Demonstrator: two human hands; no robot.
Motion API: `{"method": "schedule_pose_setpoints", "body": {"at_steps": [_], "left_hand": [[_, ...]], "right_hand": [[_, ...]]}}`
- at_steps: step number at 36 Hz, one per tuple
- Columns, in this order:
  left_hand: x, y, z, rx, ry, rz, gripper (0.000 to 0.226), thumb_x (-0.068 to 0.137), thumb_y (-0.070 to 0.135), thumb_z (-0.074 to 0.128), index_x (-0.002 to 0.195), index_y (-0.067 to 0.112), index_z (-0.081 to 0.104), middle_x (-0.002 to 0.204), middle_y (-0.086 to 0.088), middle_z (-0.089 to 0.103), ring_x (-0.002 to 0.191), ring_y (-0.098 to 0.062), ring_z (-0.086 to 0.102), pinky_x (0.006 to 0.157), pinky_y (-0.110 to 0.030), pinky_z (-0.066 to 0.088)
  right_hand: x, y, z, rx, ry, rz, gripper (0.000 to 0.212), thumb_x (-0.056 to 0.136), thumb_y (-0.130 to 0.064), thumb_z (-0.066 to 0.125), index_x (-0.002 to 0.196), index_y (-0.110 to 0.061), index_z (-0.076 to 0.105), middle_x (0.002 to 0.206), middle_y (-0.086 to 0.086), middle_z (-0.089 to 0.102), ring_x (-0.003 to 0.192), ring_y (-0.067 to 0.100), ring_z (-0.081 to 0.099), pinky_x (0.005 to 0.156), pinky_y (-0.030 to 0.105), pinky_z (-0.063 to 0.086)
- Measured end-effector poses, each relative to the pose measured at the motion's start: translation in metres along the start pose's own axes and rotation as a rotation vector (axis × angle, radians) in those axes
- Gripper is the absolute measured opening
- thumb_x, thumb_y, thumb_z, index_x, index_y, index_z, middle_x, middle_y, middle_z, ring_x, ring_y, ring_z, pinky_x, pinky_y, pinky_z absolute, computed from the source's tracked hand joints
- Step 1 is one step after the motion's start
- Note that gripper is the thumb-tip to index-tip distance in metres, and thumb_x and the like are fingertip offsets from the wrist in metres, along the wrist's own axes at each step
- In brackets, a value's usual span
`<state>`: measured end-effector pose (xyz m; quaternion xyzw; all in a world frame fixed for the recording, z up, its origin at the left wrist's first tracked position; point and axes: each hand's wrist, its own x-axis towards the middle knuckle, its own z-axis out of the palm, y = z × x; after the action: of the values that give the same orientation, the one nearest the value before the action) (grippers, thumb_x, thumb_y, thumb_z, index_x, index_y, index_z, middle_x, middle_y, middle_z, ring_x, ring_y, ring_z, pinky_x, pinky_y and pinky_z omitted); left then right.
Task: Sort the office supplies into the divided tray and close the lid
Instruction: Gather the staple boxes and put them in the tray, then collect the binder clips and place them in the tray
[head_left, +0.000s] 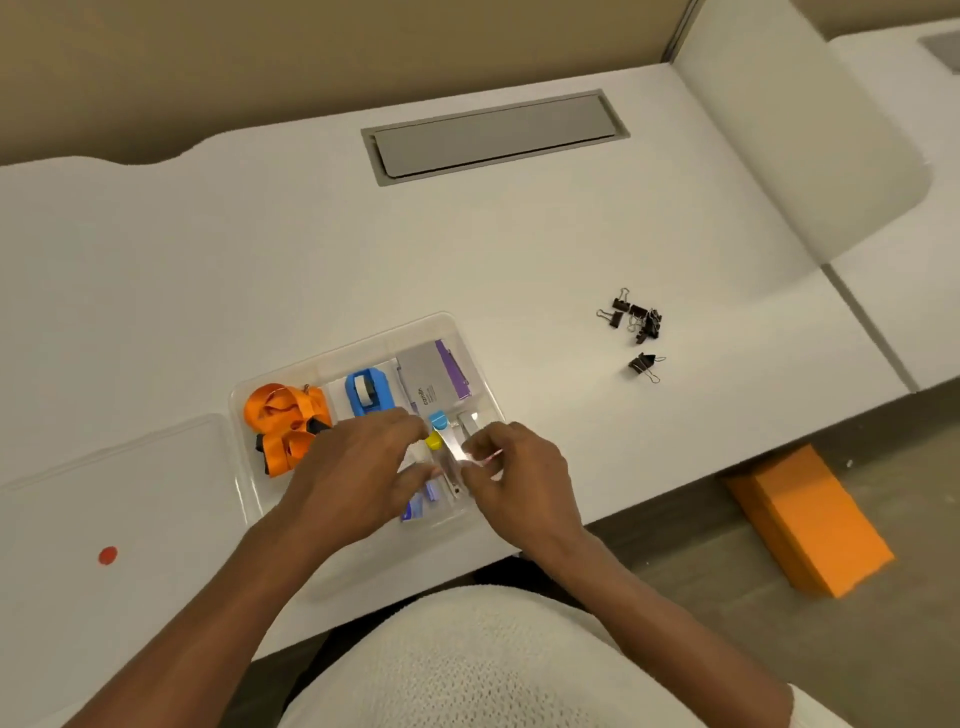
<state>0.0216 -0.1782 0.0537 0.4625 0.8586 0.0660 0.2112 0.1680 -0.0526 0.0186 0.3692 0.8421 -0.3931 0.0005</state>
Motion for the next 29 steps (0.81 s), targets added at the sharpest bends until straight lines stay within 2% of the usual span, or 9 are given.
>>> {"method": "schedule_pose_setpoints", "body": {"at_steps": [6, 9, 12, 15, 18, 22, 26, 29], "left_hand": [[0.046, 0.038, -0.017, -0.016, 0.05, 0.136, 0.047, 0.096, 0.06, 0.065, 0.132, 0.03, 0.067, 0.127, 0.011, 0.073, 0.112, -0.015, 0.07, 0.088, -0.038, 0.061], [0.076, 0.059, -0.016, -0.007, 0.04, 0.225, 0.046, 0.096, 0.061, 0.065, 0.129, 0.029, 0.068, 0.123, 0.012, 0.073, 0.109, -0.016, 0.069, 0.084, -0.035, 0.057], [0.11, 0.077, -0.012, 0.039, 0.01, 0.288, 0.045, 0.098, 0.059, 0.063, 0.129, 0.027, 0.066, 0.125, 0.01, 0.07, 0.115, -0.018, 0.064, 0.082, -0.034, 0.049], [0.143, 0.095, -0.008, 0.073, 0.005, 0.313, 0.045, 0.098, 0.056, 0.064, 0.13, 0.025, 0.065, 0.129, 0.007, 0.068, 0.121, -0.02, 0.061, 0.082, -0.035, 0.045], [0.172, 0.11, 0.0, 0.065, -0.024, 0.314, 0.045, 0.098, 0.055, 0.065, 0.131, 0.023, 0.063, 0.13, 0.006, 0.066, 0.125, -0.022, 0.058, 0.083, -0.036, 0.045], [0.211, 0.126, 0.012, 0.08, -0.04, 0.322, 0.047, 0.098, 0.05, 0.068, 0.133, 0.02, 0.06, 0.133, 0.002, 0.059, 0.129, -0.024, 0.051, 0.084, -0.041, 0.049], [0.253, 0.142, 0.025, 0.138, -0.065, 0.288, 0.047, 0.098, 0.046, 0.068, 0.132, 0.016, 0.059, 0.134, -0.003, 0.057, 0.131, -0.026, 0.048, 0.083, -0.044, 0.052], [0.279, 0.153, 0.034, 0.162, -0.073, 0.26, 0.055, 0.096, 0.044, 0.072, 0.136, 0.011, 0.054, 0.138, -0.007, 0.053, 0.133, -0.029, 0.046, 0.085, -0.047, 0.056]], "right_hand": [[0.021, 0.042, -0.057, 0.086, 0.23, 0.126, 0.038, 0.087, -0.045, 0.081, 0.118, -0.027, 0.068, 0.107, -0.01, 0.071, 0.086, 0.004, 0.07, 0.072, 0.017, 0.054], [0.035, 0.069, -0.081, 0.084, 0.324, 0.183, 0.048, 0.083, -0.045, 0.084, 0.122, -0.025, 0.064, 0.108, -0.007, 0.069, 0.086, 0.007, 0.07, 0.079, 0.031, 0.06], [0.052, 0.097, -0.098, 0.065, 0.404, 0.238, 0.061, 0.079, -0.049, 0.085, 0.128, -0.024, 0.058, 0.115, -0.004, 0.065, 0.085, 0.01, 0.069, 0.084, 0.04, 0.059], [0.07, 0.121, -0.107, -0.038, 0.479, 0.268, 0.077, 0.075, -0.054, 0.085, 0.136, -0.024, 0.05, 0.126, 0.002, 0.058, 0.1, 0.021, 0.068, 0.082, 0.042, 0.057], [0.088, 0.14, -0.115, -0.128, 0.523, 0.293, 0.091, 0.07, -0.059, 0.085, 0.143, -0.024, 0.043, 0.132, 0.006, 0.052, 0.12, 0.028, 0.059, 0.078, 0.043, 0.055], [0.113, 0.161, -0.124, -0.153, 0.483, 0.351, 0.101, 0.065, -0.064, 0.086, 0.147, -0.027, 0.039, 0.135, 0.009, 0.047, 0.125, 0.033, 0.055, 0.074, 0.039, 0.045], [0.136, 0.173, -0.132, -0.165, 0.343, 0.378, 0.116, 0.062, -0.07, 0.085, 0.156, -0.032, 0.029, 0.136, 0.008, 0.042, 0.123, 0.032, 0.056, 0.083, 0.043, 0.052], [0.149, 0.178, -0.134, -0.171, 0.283, 0.364, 0.12, 0.061, -0.068, 0.087, 0.158, -0.034, 0.026, 0.133, 0.008, 0.039, 0.116, 0.033, 0.058, 0.081, 0.041, 0.052]]}}
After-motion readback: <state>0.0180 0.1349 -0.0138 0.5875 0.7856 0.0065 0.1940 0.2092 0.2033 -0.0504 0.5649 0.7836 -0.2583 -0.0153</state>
